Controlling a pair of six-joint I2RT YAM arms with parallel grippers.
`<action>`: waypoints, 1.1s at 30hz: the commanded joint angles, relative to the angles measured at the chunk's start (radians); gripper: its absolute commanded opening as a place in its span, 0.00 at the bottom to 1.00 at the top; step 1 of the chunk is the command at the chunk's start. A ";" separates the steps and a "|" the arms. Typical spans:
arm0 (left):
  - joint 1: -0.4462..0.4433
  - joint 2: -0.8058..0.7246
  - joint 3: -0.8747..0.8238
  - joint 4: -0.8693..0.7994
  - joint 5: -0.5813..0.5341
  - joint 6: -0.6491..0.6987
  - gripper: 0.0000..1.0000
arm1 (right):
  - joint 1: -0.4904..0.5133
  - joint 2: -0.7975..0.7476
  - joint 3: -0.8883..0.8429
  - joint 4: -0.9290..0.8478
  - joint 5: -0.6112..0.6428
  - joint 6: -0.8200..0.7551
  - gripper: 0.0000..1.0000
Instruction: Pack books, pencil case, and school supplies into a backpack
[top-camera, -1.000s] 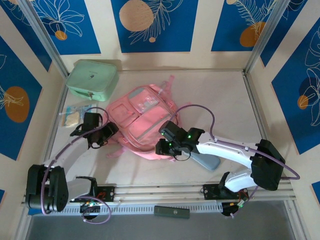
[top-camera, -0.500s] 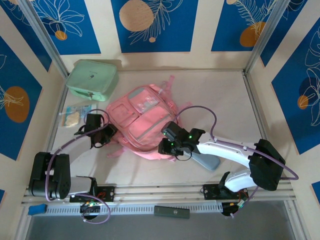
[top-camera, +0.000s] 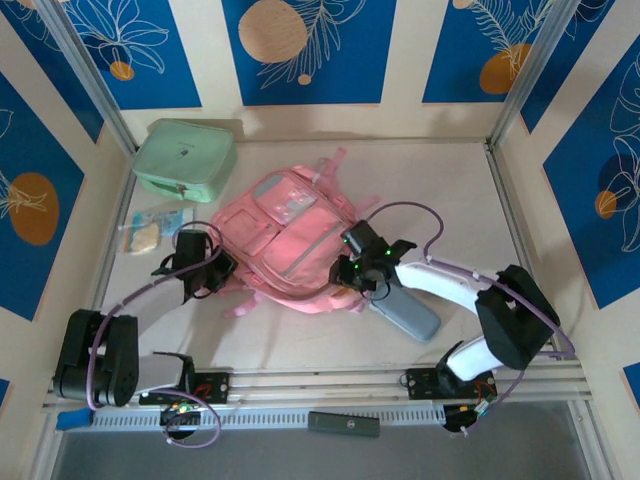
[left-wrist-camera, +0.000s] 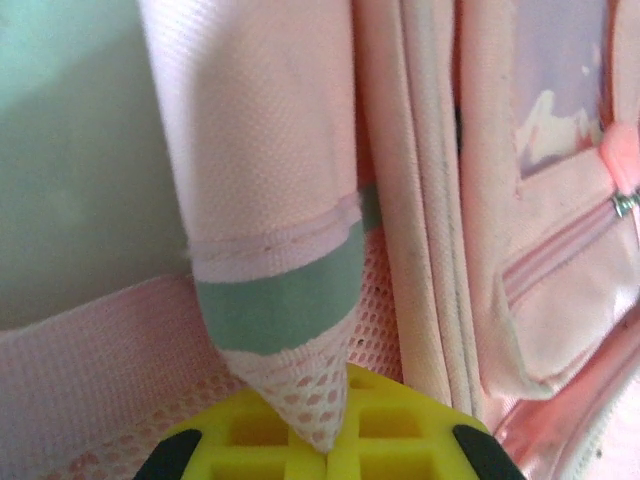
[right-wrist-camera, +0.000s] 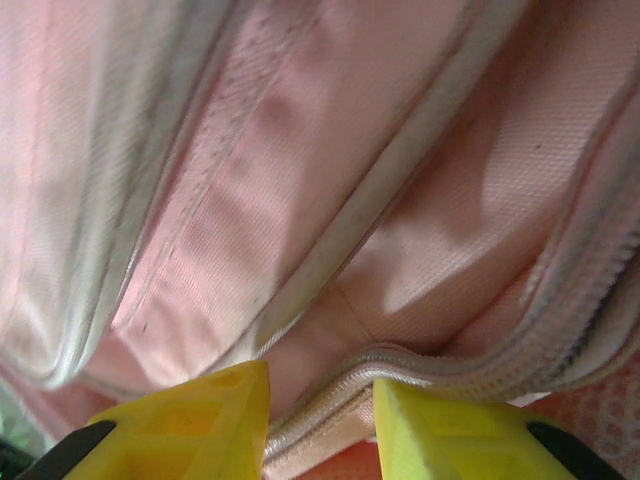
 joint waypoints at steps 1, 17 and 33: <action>-0.050 -0.058 -0.041 0.027 -0.024 -0.078 0.00 | -0.098 0.069 0.091 0.053 -0.065 -0.127 0.34; -0.333 -0.140 -0.042 0.053 -0.271 -0.320 0.00 | -0.055 0.006 0.268 -0.246 0.109 -0.295 0.48; -0.416 -0.149 -0.021 0.067 -0.312 -0.371 0.00 | 0.459 0.060 0.156 0.073 0.340 -0.090 0.40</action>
